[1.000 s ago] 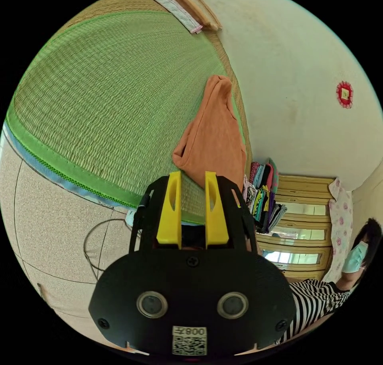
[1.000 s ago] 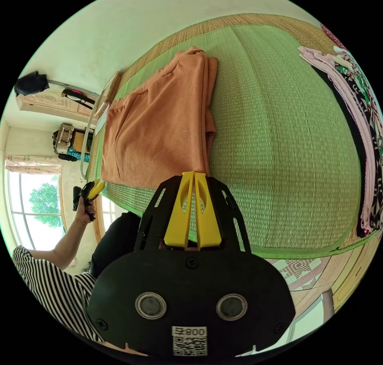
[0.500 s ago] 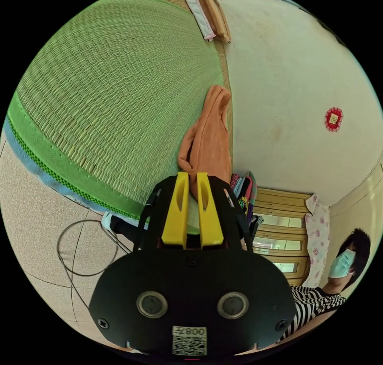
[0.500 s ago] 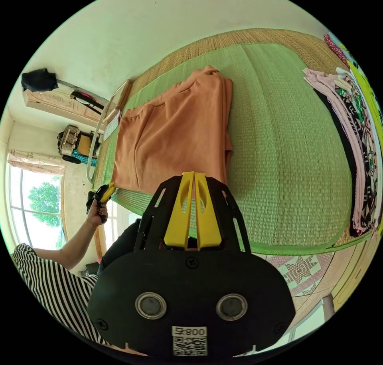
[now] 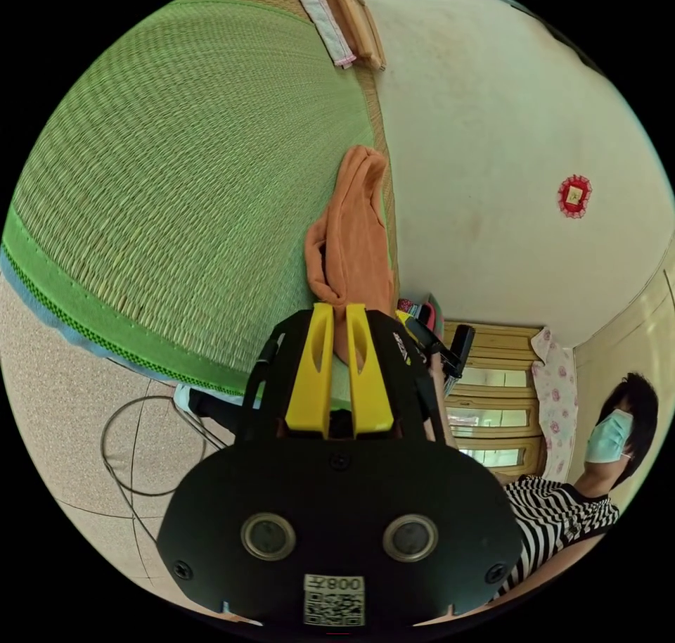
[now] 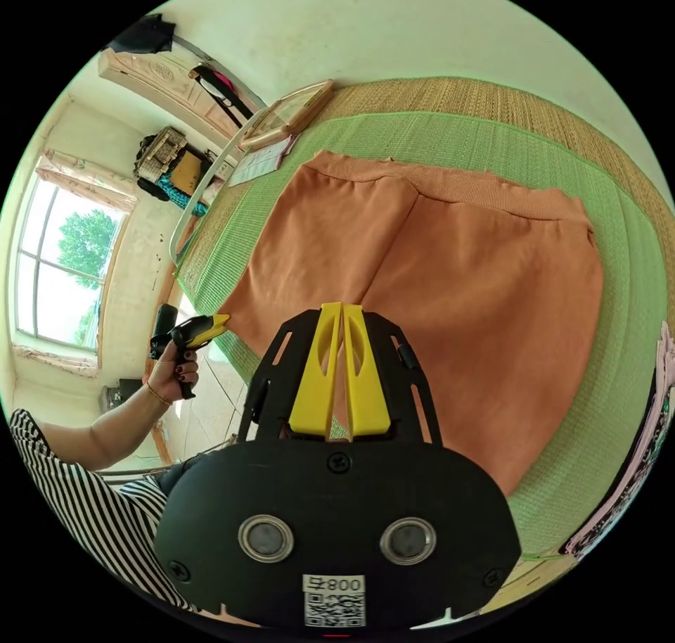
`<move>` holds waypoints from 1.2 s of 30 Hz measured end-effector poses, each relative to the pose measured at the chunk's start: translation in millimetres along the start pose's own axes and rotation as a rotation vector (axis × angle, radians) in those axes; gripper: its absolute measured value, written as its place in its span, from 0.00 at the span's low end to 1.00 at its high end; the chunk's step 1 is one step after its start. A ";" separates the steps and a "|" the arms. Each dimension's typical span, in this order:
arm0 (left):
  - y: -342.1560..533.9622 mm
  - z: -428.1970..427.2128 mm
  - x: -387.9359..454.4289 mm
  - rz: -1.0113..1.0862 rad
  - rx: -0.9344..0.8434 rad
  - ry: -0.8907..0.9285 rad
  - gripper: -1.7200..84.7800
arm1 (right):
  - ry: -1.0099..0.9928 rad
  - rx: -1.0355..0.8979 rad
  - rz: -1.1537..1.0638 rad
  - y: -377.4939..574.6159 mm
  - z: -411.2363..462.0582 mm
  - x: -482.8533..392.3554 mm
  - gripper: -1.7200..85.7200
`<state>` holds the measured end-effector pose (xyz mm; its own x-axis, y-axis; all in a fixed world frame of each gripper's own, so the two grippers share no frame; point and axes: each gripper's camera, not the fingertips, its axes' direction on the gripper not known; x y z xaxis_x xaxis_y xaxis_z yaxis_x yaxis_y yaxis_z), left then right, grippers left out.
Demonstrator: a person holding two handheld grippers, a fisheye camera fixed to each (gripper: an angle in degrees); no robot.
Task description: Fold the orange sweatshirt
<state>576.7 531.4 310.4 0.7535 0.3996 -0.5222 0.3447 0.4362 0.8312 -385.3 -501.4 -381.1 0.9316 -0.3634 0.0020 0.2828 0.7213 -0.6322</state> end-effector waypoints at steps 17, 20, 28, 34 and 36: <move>-0.7 40.9 48.1 0.139 -0.037 0.011 0.06 | 0.019 -0.130 0.033 -59.5 27.5 -14.3 0.02; -1.5 54.2 68.8 0.211 -0.054 -0.035 0.06 | -0.008 -0.078 0.048 -60.9 7.7 -18.0 0.03; -0.9 104.1 122.7 0.396 -0.120 -0.121 0.06 | -0.236 0.045 0.018 -117.8 -30.0 -51.2 0.12; 1.9 155.6 160.7 0.524 -0.182 -0.172 0.05 | -0.215 -0.121 -0.109 -204.0 9.7 -107.4 0.17; 2.7 171.6 170.1 0.555 -0.202 -0.187 0.05 | -0.201 -0.168 -0.128 -224.9 23.0 -119.0 0.17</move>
<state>801.9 462.2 256.6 0.8818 0.4704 0.0350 -0.2255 0.3551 0.9072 -554.4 -606.8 -221.4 0.9220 -0.3094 0.2330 0.3751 0.5635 -0.7361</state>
